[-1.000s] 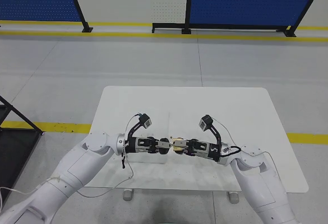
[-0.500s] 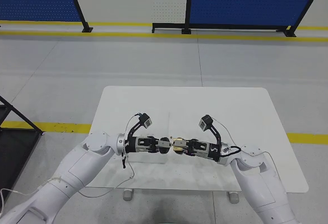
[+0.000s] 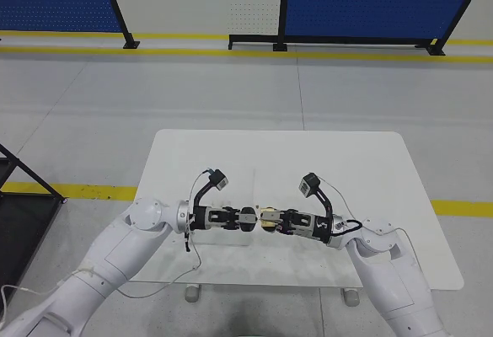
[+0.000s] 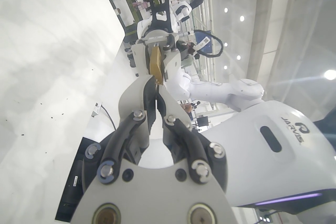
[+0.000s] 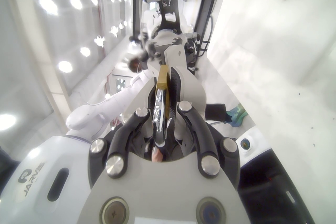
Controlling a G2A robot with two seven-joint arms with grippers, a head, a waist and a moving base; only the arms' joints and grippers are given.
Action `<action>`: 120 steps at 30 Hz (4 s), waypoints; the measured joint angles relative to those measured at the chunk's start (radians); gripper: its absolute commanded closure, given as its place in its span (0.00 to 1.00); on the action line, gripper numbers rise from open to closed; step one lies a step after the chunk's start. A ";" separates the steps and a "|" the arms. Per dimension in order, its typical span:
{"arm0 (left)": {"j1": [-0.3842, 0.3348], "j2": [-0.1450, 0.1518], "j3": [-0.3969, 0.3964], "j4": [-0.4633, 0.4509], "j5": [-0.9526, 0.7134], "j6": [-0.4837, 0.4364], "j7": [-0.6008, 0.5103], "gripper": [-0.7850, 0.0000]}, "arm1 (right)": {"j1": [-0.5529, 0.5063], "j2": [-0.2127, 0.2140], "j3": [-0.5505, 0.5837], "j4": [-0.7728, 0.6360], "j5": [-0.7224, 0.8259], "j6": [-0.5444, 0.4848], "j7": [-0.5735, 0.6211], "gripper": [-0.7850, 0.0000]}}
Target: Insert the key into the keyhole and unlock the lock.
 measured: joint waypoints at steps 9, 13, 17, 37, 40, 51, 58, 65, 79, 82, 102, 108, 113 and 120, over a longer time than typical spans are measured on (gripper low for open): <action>0.018 -0.001 -0.025 -0.022 0.106 -0.089 0.065 1.00 | 0.000 0.000 0.000 0.000 0.000 0.000 0.000 1.00; 0.028 -0.001 -0.036 -0.036 0.150 -0.123 0.087 1.00 | 0.000 0.000 0.000 0.000 0.000 0.000 0.000 1.00; 0.037 -0.001 -0.046 -0.046 0.193 -0.157 0.113 1.00 | 0.000 0.000 0.000 0.000 0.000 0.000 0.000 1.00; 0.087 -0.002 -0.094 -0.106 0.482 -0.316 0.308 1.00 | 0.000 0.000 0.000 0.000 0.000 0.000 0.000 1.00; 0.096 -0.001 -0.104 -0.115 0.525 -0.337 0.341 1.00 | 0.000 0.000 0.000 0.000 0.000 0.000 0.000 1.00; 0.129 -0.002 -0.133 -0.150 0.708 -0.391 0.464 1.00 | 0.000 0.000 0.000 0.000 0.000 0.000 0.000 1.00; 0.138 -0.006 -0.147 -0.167 0.821 -0.411 0.545 1.00 | 0.000 0.000 0.000 0.000 0.000 0.000 0.000 1.00; 0.157 -0.010 -0.161 -0.185 0.955 -0.423 0.641 1.00 | 0.000 0.000 0.000 0.000 0.000 0.000 0.000 1.00; 0.183 -0.015 -0.186 -0.211 1.166 -0.470 0.789 1.00 | 0.000 0.000 0.000 0.000 0.000 0.000 0.000 1.00; 0.191 -0.016 -0.192 -0.219 1.207 -0.471 0.819 1.00 | 0.000 0.000 0.000 0.000 0.000 0.000 0.000 1.00; 0.215 -0.021 -0.206 -0.257 1.413 -0.475 0.948 1.00 | 0.000 0.000 0.000 0.000 0.000 0.000 0.000 1.00; 0.221 -0.021 -0.209 -0.261 1.446 -0.477 0.973 1.00 | 0.000 0.000 0.000 0.000 0.000 0.000 0.000 1.00; 0.224 -0.022 -0.209 -0.260 1.456 -0.472 0.980 0.00 | 0.000 0.000 0.000 0.000 0.000 0.000 0.000 1.00; 0.242 -0.015 -0.249 -0.262 1.452 -0.475 1.005 0.00 | 0.000 0.000 0.000 0.000 0.000 0.000 0.000 1.00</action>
